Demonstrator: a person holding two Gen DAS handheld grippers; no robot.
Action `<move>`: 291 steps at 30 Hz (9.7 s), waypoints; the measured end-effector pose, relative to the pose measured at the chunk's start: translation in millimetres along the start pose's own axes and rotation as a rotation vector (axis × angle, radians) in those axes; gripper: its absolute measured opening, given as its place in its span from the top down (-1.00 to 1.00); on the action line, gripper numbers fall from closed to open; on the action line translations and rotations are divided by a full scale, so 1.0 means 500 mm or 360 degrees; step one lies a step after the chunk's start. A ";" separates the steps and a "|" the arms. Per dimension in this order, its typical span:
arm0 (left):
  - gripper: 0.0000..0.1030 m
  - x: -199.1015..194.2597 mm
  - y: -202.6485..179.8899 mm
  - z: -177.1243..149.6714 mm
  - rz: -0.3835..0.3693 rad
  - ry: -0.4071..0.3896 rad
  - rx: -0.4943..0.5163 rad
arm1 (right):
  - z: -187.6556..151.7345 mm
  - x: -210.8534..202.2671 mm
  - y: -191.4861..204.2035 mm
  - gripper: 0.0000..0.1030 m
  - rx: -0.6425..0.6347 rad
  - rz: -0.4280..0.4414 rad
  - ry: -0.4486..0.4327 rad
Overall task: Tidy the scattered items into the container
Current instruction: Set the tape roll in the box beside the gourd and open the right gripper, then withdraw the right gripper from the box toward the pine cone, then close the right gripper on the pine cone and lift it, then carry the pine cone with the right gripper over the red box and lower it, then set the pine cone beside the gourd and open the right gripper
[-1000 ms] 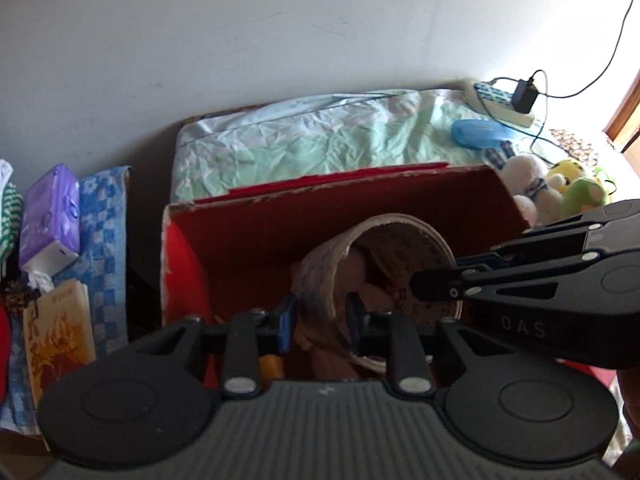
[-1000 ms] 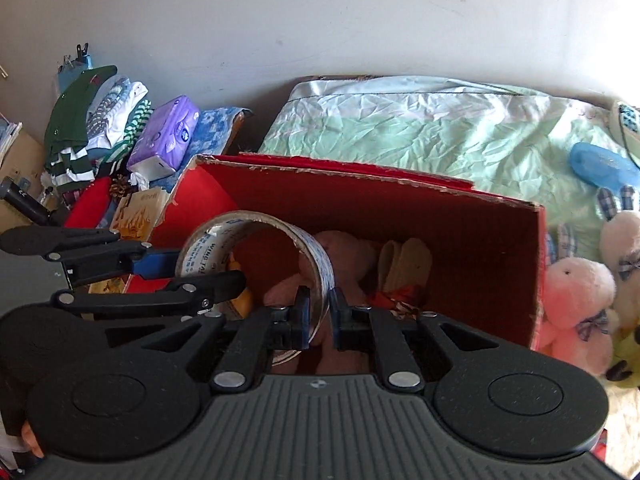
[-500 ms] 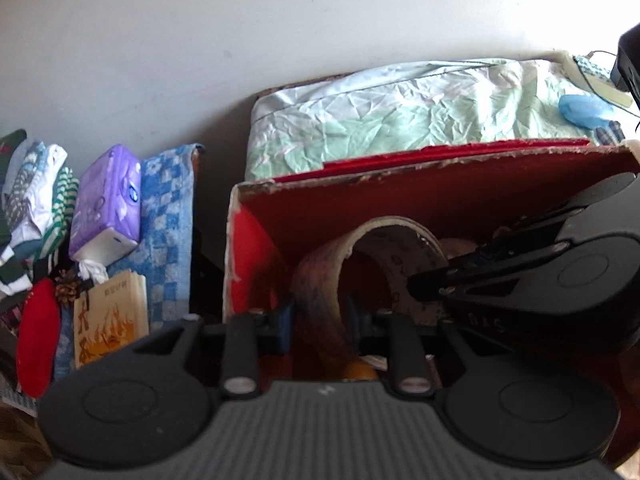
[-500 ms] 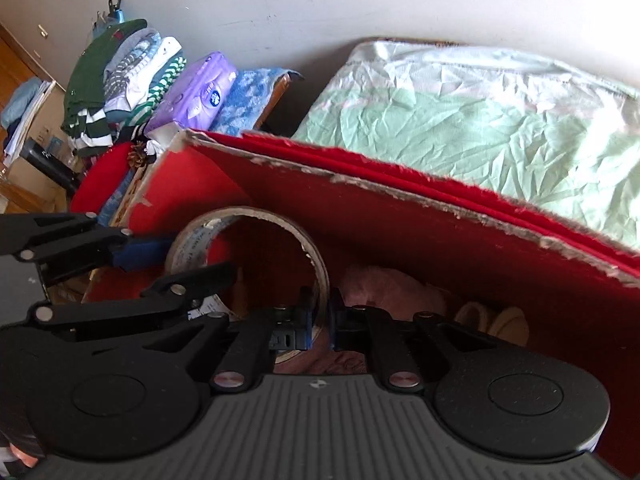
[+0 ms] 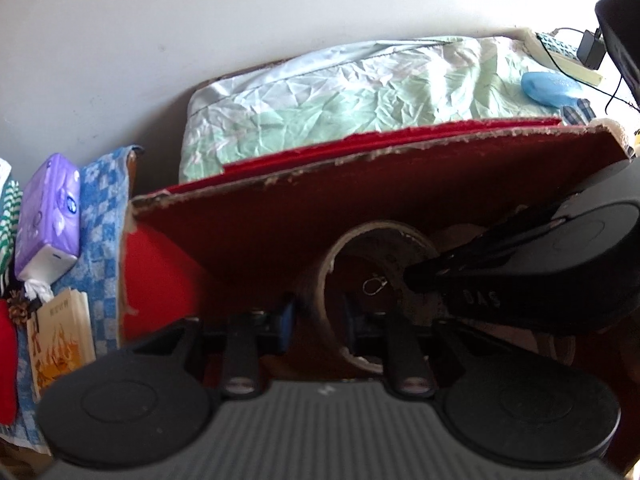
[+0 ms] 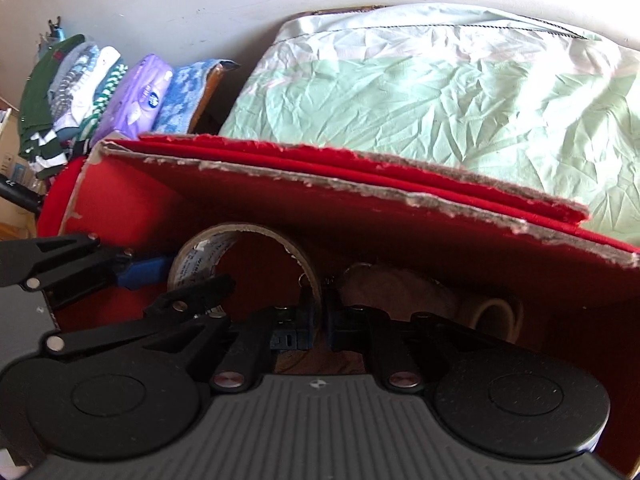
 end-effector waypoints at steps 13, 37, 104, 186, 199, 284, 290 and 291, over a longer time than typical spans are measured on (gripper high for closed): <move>0.06 -0.022 0.015 -0.001 0.0034 0.0015 0.0105 | 0.024 0.041 0.029 0.75 0.0149 -0.0106 -0.0011; -0.17 -0.108 0.046 -0.025 0.0035 -0.0163 -0.0143 | 0.000 0.011 0.060 0.73 0.0400 0.0117 -0.0032; -0.98 -0.165 -0.007 -0.101 0.0350 -0.0270 -0.0250 | -0.184 -0.146 -0.014 -0.19 0.0126 -0.0495 -0.0421; -0.15 -0.221 -0.100 -0.369 -0.0179 -0.0215 -0.0372 | -0.339 -0.129 0.058 0.05 0.0547 0.0046 -0.0159; 0.21 -0.239 -0.123 -0.372 -0.0341 -0.0237 -0.0330 | -0.348 -0.138 0.063 0.21 0.0617 0.0140 -0.0111; 0.06 -0.125 -0.069 -0.132 -0.0170 -0.0071 -0.0132 | -0.097 -0.046 0.032 0.27 0.0486 0.0071 -0.0116; -0.25 -0.127 -0.060 -0.135 -0.0114 -0.0071 -0.0163 | -0.092 -0.053 0.038 0.28 0.0459 0.0038 -0.0134; -0.25 -0.126 -0.057 -0.136 -0.0122 -0.0071 -0.0179 | -0.092 -0.053 0.039 0.28 0.0460 0.0038 -0.0136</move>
Point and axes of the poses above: each gripper's, at about its wrist camera, not at the fingertips, and x roughly the way its jaws point, y to its left, z to its top, the point moved 7 cm from there along x, roughly the way its jaws point, and after that the axes turned 12 degrees about -y, right-handed, at the moved point
